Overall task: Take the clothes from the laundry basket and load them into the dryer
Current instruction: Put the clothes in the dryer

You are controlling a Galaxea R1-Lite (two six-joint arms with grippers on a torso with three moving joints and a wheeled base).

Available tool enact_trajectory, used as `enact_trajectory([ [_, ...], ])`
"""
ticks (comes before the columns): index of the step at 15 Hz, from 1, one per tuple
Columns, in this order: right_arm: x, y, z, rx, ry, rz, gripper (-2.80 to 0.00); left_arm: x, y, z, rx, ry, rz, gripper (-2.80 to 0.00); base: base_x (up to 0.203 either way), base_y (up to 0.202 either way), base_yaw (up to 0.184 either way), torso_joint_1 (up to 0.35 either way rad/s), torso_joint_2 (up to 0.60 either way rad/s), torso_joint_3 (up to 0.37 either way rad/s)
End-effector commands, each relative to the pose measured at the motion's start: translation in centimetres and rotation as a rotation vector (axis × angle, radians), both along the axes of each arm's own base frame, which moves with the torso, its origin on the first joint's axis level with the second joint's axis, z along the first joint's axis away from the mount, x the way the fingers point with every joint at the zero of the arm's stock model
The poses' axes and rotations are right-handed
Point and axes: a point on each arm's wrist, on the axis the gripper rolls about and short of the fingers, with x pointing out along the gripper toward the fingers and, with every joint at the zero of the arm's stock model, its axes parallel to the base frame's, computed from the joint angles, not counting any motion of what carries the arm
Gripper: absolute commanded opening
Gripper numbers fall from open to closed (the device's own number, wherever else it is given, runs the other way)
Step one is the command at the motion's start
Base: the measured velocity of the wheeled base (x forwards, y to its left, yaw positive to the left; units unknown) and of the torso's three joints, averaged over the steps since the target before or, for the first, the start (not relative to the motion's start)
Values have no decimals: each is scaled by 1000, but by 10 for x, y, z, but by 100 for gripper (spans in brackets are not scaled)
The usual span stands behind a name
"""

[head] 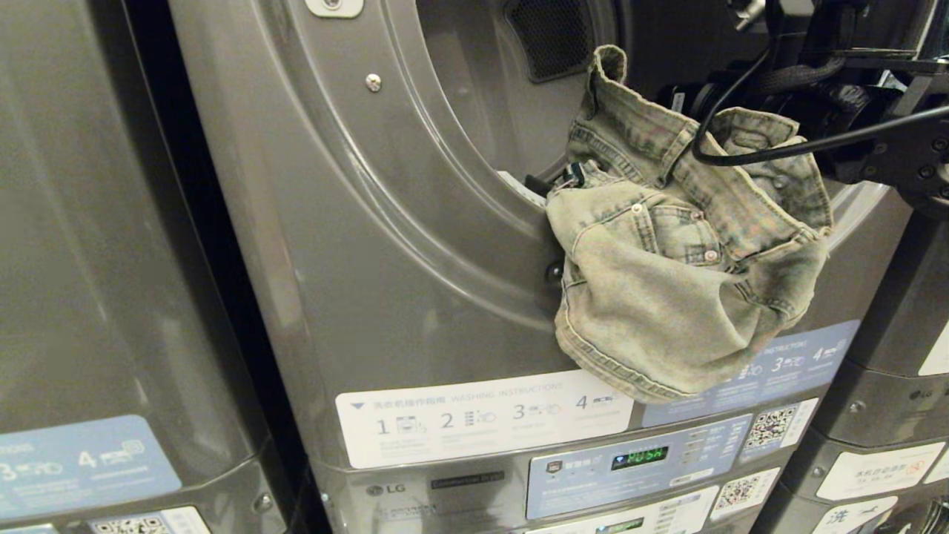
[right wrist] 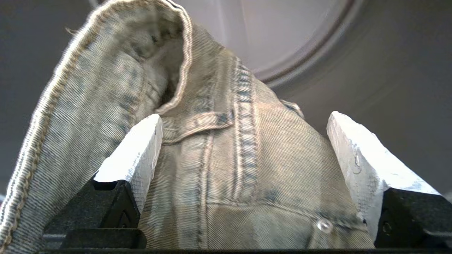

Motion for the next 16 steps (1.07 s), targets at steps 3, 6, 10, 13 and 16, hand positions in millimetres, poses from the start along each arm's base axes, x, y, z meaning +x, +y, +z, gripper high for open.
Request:
enact_trajectory([
  [3,-14,-3,4,-28,66,-78,0,1,0,-4,-1,13,0,-280,0,0,0,0,0,0],
  [6,-25,-7,16,20,34,-75,0,1,0,-4,-1,13,0,-280,0,0,0,0,0,0],
  [10,-49,-12,41,129,-140,-44,0,1,0,-4,-1,13,0,-280,0,0,0,0,0,0],
  [13,-80,-17,48,150,-187,5,0,1,0,-4,-1,13,0,-280,0,0,0,0,0,0],
  [16,-120,-24,38,144,-162,64,0,1,0,-4,-1,13,0,-280,0,0,0,0,0,0],
])
